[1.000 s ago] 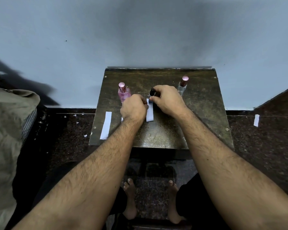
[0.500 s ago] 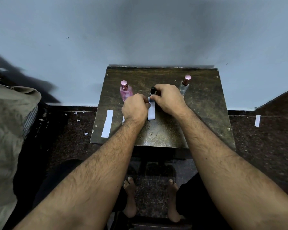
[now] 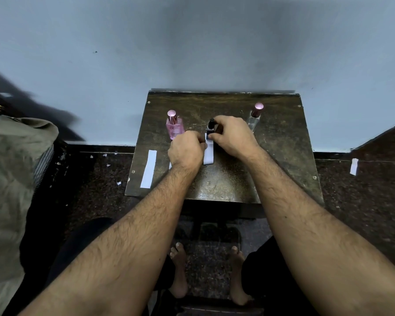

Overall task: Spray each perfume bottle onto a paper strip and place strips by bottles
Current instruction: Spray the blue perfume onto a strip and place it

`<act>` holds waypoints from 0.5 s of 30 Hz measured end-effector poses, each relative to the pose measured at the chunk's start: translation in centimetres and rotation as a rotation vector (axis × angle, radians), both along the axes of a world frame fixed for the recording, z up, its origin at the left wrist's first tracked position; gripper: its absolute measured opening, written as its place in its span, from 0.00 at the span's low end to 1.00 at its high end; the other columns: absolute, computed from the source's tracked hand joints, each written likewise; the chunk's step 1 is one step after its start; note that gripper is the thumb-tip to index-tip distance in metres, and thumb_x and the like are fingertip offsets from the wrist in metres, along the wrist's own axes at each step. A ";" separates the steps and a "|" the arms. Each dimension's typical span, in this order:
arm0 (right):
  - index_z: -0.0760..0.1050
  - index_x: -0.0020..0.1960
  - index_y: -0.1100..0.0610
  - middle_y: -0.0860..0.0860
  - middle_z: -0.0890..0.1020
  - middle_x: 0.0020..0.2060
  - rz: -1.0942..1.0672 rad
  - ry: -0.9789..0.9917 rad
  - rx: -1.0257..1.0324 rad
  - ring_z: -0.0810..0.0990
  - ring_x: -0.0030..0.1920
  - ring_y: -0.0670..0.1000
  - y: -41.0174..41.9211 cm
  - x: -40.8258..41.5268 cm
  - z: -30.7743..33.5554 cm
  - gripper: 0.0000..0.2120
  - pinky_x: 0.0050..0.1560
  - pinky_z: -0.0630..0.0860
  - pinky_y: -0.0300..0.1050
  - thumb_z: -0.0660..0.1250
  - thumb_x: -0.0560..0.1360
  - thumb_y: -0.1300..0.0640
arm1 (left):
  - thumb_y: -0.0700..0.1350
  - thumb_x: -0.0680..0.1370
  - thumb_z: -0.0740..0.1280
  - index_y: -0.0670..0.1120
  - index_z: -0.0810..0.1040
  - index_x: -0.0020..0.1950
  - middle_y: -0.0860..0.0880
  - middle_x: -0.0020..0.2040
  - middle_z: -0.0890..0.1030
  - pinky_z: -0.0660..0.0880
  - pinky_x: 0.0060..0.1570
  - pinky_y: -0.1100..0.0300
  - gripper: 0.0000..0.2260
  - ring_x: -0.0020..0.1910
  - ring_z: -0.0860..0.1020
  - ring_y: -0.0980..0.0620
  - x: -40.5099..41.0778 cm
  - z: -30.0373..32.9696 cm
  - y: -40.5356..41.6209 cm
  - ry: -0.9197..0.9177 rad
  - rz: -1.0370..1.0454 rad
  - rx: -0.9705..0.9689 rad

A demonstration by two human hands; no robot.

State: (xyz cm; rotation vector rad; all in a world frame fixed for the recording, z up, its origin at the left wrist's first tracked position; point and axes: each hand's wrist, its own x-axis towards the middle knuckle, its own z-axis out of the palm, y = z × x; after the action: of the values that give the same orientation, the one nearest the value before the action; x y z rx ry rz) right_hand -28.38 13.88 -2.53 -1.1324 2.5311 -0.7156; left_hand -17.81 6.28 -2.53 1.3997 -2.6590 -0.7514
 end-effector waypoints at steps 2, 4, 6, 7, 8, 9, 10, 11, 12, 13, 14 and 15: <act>0.78 0.54 0.52 0.51 0.84 0.48 -0.003 -0.004 0.003 0.80 0.51 0.55 0.0 0.0 -0.1 0.12 0.49 0.77 0.51 0.71 0.72 0.53 | 0.51 0.76 0.70 0.56 0.83 0.56 0.47 0.53 0.83 0.74 0.48 0.55 0.09 0.54 0.80 0.44 0.0 0.0 0.0 0.003 -0.001 -0.002; 0.78 0.58 0.51 0.51 0.84 0.49 -0.010 -0.011 0.000 0.80 0.52 0.54 0.0 0.0 -0.1 0.16 0.51 0.77 0.50 0.72 0.72 0.52 | 0.51 0.76 0.70 0.55 0.82 0.56 0.47 0.53 0.83 0.75 0.48 0.54 0.09 0.54 0.80 0.44 0.1 -0.1 0.0 0.005 -0.002 -0.002; 0.76 0.63 0.49 0.49 0.84 0.51 -0.019 -0.028 -0.012 0.80 0.53 0.53 0.0 0.0 -0.2 0.20 0.53 0.77 0.49 0.72 0.72 0.53 | 0.51 0.76 0.70 0.56 0.82 0.56 0.48 0.53 0.83 0.75 0.49 0.54 0.10 0.54 0.80 0.45 0.1 -0.1 0.0 0.007 -0.003 -0.002; 0.75 0.64 0.49 0.49 0.84 0.51 -0.025 -0.041 -0.021 0.80 0.54 0.53 0.0 0.0 -0.2 0.21 0.54 0.77 0.49 0.72 0.72 0.53 | 0.51 0.76 0.70 0.56 0.82 0.56 0.48 0.53 0.83 0.75 0.49 0.54 0.10 0.54 0.80 0.45 0.1 0.0 0.0 0.006 -0.004 -0.004; 0.75 0.65 0.49 0.49 0.84 0.52 -0.029 -0.049 -0.030 0.80 0.54 0.53 0.0 0.0 -0.1 0.22 0.54 0.76 0.48 0.72 0.72 0.53 | 0.51 0.76 0.70 0.56 0.82 0.57 0.48 0.53 0.83 0.75 0.49 0.54 0.10 0.55 0.80 0.45 0.1 0.0 0.0 0.005 -0.006 -0.006; 0.75 0.65 0.49 0.49 0.83 0.51 -0.029 -0.052 -0.033 0.80 0.54 0.53 0.0 -0.1 -0.2 0.22 0.53 0.76 0.48 0.72 0.72 0.53 | 0.51 0.76 0.70 0.56 0.82 0.57 0.48 0.53 0.83 0.75 0.49 0.54 0.10 0.55 0.80 0.44 0.1 -0.1 0.0 0.005 -0.009 -0.008; 0.75 0.64 0.49 0.49 0.83 0.51 -0.026 -0.050 -0.033 0.80 0.54 0.53 -0.1 -0.1 -0.2 0.21 0.53 0.76 0.48 0.72 0.72 0.53 | 0.51 0.76 0.70 0.56 0.82 0.57 0.48 0.53 0.83 0.75 0.49 0.54 0.10 0.54 0.80 0.44 0.1 -0.1 0.0 0.007 -0.011 -0.008; 0.75 0.64 0.49 0.49 0.83 0.50 -0.024 -0.047 -0.030 0.80 0.53 0.53 -0.1 0.0 -0.2 0.20 0.52 0.76 0.48 0.72 0.72 0.52 | 0.51 0.76 0.70 0.56 0.82 0.57 0.48 0.53 0.83 0.75 0.49 0.54 0.10 0.54 0.80 0.45 0.1 -0.1 0.0 0.009 -0.011 -0.007; 0.75 0.64 0.49 0.49 0.83 0.49 -0.024 -0.046 -0.030 0.80 0.52 0.53 -0.2 0.0 -0.3 0.20 0.51 0.77 0.49 0.71 0.72 0.51 | 0.51 0.76 0.70 0.56 0.82 0.57 0.48 0.53 0.83 0.75 0.49 0.54 0.10 0.54 0.80 0.45 0.1 0.0 0.0 0.009 -0.011 -0.005; 0.75 0.63 0.49 0.49 0.83 0.49 -0.026 -0.046 -0.031 0.80 0.52 0.54 -0.2 0.1 -0.3 0.20 0.51 0.77 0.50 0.71 0.72 0.51 | 0.51 0.76 0.70 0.56 0.82 0.57 0.48 0.53 0.83 0.75 0.49 0.54 0.10 0.54 0.80 0.45 0.1 -0.1 0.0 0.009 -0.012 -0.004; 0.75 0.63 0.49 0.49 0.83 0.49 -0.026 -0.044 -0.034 0.80 0.51 0.54 -0.3 0.1 -0.3 0.20 0.51 0.77 0.50 0.71 0.72 0.51 | 0.51 0.76 0.69 0.56 0.82 0.57 0.48 0.53 0.83 0.75 0.49 0.54 0.10 0.54 0.80 0.45 0.1 -0.1 0.0 0.010 -0.013 -0.003; 0.75 0.63 0.49 0.50 0.83 0.49 -0.025 -0.043 -0.036 0.80 0.51 0.54 -0.3 0.1 -0.3 0.20 0.51 0.77 0.51 0.72 0.72 0.51 | 0.51 0.76 0.69 0.56 0.82 0.57 0.48 0.53 0.83 0.75 0.49 0.54 0.10 0.54 0.80 0.45 0.1 -0.1 -0.1 0.011 -0.014 -0.004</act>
State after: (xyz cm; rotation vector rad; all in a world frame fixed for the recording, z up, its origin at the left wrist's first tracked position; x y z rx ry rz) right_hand -28.28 13.58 -2.85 -1.0870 2.5109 -0.7865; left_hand -17.73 6.22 -2.66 1.3736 -2.6630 -0.7528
